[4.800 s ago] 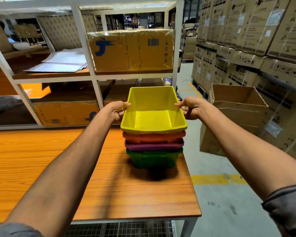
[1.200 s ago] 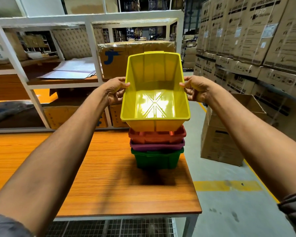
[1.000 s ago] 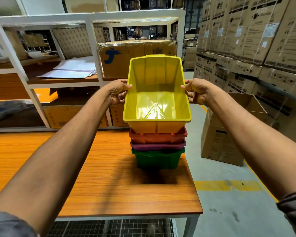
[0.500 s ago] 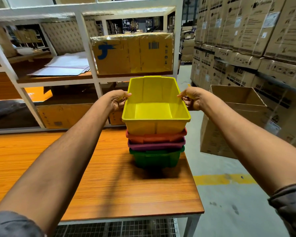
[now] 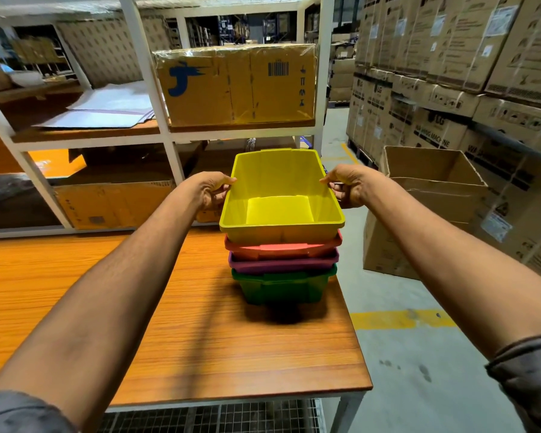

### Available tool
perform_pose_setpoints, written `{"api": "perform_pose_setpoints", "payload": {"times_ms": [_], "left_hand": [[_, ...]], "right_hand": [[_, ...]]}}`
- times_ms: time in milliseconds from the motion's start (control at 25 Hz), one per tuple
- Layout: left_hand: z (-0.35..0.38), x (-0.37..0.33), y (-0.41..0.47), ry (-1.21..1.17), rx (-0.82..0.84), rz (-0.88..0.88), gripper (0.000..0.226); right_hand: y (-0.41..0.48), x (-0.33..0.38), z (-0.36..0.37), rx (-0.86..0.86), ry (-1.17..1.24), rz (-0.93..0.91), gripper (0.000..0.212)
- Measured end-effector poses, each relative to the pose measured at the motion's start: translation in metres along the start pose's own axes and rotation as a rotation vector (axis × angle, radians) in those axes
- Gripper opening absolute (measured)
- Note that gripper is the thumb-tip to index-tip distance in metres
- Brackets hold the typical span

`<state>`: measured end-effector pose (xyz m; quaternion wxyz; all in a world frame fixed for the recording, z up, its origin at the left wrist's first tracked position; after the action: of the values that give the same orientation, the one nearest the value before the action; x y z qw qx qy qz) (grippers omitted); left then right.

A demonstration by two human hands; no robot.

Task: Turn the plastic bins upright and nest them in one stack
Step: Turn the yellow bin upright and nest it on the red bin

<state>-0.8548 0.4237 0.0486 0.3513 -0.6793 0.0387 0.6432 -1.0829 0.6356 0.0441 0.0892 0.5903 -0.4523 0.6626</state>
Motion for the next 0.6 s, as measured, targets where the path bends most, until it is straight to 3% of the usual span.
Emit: {"api": "perform_pose_setpoints", "payload": {"times_ms": [200,320,440,600], "left_hand": [[-0.006,-0.001,-0.003,-0.020,-0.018,-0.005,0.022],[-0.004,-0.002,-0.010,-0.055,-0.010,0.018,0.017],[-0.008,-0.010,-0.021,-0.075,-0.049,0.107,0.004],[-0.022,-0.020,-0.064,-0.094,-0.085,0.353,0.030]], "right_hand": [[0.003,-0.002,0.000,0.029,0.036,0.037,0.007],[-0.003,0.003,-0.002,0.001,-0.017,0.003,0.009],[-0.022,0.020,-0.007,-0.061,-0.067,-0.144,0.008],[-0.062,0.036,-0.016,-0.072,-0.095,-0.411,0.028]]}}
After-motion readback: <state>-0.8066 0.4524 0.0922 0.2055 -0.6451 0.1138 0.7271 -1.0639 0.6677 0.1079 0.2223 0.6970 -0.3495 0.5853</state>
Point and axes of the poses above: each hand's wrist, its own y-axis towards the middle knuckle, its own z-axis out of the palm, x = y × z, the point moved 9 cm from there along y, towards the middle knuckle, and after that the axes turned 8 degrees about -y, right-handed, at the moved point
